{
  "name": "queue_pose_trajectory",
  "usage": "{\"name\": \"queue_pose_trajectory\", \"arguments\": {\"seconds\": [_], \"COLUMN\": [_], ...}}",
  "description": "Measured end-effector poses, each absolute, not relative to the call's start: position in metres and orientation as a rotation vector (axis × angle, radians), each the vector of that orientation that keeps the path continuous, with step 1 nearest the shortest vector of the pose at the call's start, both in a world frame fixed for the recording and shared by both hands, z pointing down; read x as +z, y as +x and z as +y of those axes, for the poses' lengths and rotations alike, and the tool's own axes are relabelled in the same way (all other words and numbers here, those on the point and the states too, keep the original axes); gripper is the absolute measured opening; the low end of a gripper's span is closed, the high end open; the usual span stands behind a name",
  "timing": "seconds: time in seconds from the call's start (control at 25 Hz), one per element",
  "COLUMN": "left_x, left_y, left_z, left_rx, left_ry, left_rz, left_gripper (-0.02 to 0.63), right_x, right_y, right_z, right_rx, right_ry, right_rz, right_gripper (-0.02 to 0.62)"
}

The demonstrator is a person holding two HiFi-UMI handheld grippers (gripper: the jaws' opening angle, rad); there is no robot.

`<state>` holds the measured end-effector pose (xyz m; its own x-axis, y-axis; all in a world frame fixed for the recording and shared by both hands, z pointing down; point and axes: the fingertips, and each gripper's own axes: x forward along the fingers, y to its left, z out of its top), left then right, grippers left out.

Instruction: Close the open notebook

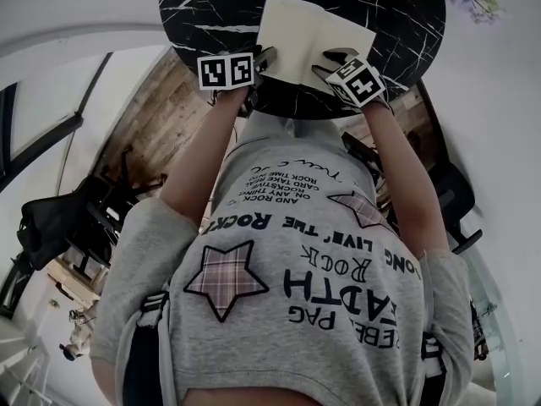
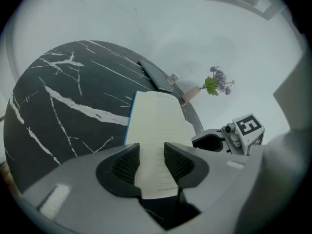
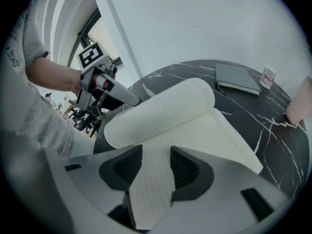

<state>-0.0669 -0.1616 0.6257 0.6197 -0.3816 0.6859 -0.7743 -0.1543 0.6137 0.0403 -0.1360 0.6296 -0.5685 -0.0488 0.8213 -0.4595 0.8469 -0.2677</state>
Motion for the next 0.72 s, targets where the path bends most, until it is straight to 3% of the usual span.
{"name": "queue_pose_trajectory", "arguments": {"seconds": [0.72], "left_x": [0.59], "left_y": [-0.011], "left_z": [-0.153], "left_rx": [0.381], "left_ry": [1.873], "left_rz": [-0.775], "left_gripper": [0.146], "right_x": [0.622], "right_y": [0.054], "right_z": [-0.14], "right_rx": [0.671], "right_ry": [0.4], "right_rz": [-2.199], "right_gripper": [0.17]}}
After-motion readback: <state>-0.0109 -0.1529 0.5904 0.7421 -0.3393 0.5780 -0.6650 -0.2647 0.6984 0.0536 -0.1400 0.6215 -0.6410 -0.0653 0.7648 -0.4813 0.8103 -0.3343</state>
